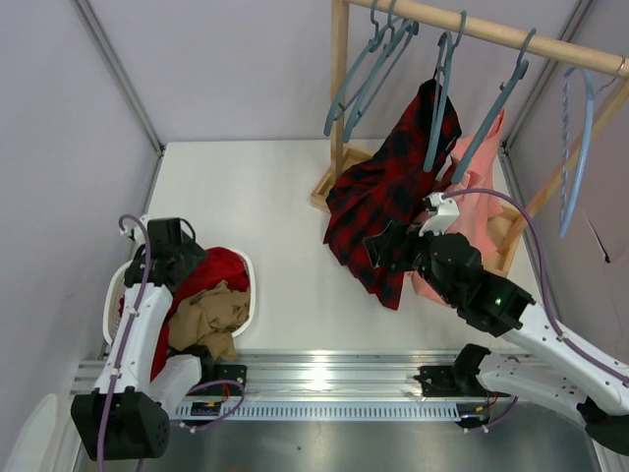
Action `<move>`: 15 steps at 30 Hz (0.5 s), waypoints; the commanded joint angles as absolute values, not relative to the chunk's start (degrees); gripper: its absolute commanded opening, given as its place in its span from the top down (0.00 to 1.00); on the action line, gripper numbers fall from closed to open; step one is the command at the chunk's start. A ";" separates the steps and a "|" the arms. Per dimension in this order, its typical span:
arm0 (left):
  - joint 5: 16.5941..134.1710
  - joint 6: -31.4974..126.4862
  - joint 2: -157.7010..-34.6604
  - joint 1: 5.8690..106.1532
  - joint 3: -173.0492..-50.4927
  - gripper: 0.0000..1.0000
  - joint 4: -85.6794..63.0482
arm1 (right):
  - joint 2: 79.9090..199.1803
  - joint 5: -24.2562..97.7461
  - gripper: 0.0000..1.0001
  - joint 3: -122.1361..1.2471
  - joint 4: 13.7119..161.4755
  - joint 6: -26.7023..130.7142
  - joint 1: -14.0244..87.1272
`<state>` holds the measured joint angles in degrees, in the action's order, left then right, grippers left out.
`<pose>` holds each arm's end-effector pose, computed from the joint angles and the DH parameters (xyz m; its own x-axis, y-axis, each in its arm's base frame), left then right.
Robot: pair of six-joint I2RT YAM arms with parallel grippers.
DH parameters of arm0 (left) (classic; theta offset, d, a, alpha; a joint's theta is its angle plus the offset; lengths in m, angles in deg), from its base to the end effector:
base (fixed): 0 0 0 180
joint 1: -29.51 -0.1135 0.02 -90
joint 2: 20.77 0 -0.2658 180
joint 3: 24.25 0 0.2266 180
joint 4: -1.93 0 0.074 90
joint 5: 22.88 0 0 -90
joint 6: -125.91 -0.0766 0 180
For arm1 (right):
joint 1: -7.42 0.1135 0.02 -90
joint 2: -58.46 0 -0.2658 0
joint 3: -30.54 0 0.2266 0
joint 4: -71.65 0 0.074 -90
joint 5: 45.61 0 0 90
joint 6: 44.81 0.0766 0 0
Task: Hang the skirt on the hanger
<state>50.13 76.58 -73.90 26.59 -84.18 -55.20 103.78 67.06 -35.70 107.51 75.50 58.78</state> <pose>0.1782 0.0315 0.2396 -0.4299 -0.6460 -0.6308 -0.6792 0.6917 -0.2454 0.1383 0.1257 0.3461 -0.3854 0.2637 -0.8843 -0.3402 0.8502 0.4018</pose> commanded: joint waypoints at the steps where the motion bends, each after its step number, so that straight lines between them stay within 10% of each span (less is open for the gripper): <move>1: 49.71 77.05 -72.10 24.16 -82.23 0.36 -52.36 | 103.46 68.73 0.01 -35.44 106.16 75.78 58.58; 6: 50.51 76.44 -71.40 23.36 -81.96 0.56 -52.62 | 104.34 68.99 0.01 -35.43 106.33 76.39 58.58; 11: 50.77 75.56 -70.17 22.30 -83.89 1.00 -53.85 | 104.69 69.52 0.01 -35.35 105.98 77.27 58.49; 15: 50.78 73.02 -68.60 22.30 -88.81 1.00 -56.22 | 104.70 70.14 0.01 -35.26 106.42 78.32 58.49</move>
